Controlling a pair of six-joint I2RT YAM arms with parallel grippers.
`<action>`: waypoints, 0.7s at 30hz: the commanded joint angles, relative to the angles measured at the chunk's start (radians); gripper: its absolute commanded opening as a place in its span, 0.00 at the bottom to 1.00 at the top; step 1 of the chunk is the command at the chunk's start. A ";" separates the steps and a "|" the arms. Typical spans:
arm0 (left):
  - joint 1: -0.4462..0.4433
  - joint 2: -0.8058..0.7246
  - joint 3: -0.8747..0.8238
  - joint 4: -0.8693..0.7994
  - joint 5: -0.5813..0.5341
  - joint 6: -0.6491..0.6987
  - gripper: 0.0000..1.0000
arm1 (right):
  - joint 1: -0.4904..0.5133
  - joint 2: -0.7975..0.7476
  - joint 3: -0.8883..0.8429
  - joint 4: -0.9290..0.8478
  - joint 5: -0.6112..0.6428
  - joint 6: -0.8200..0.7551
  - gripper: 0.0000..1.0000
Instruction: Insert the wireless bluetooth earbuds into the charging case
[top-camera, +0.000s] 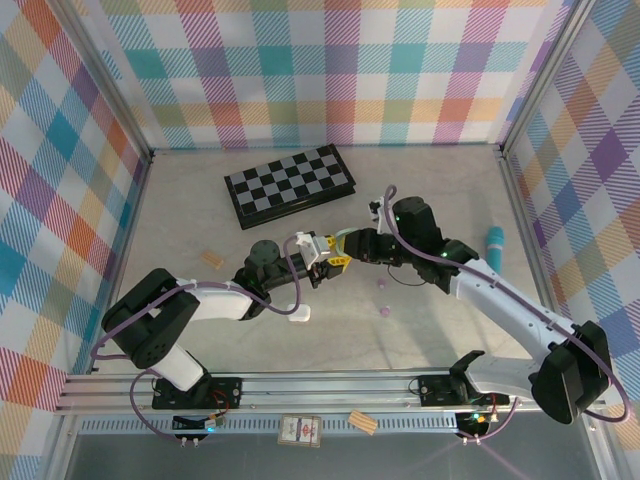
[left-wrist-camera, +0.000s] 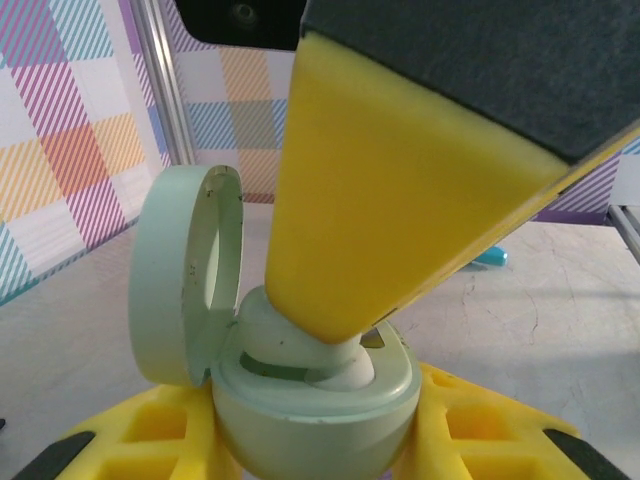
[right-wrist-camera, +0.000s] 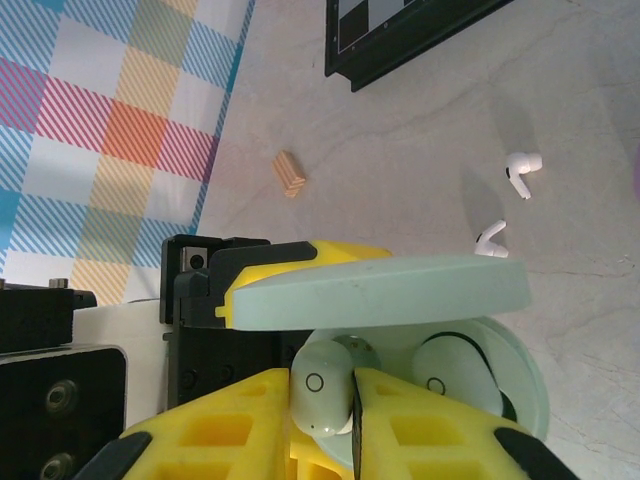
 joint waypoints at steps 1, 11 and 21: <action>-0.018 -0.030 0.033 0.022 -0.003 0.020 0.31 | 0.013 0.012 0.005 0.035 0.000 0.006 0.22; -0.017 -0.039 0.015 0.039 -0.021 0.013 0.31 | 0.015 -0.026 0.017 -0.025 0.048 -0.018 0.36; -0.014 -0.021 -0.003 0.115 -0.025 -0.024 0.31 | 0.014 -0.118 0.020 -0.076 0.042 -0.089 0.47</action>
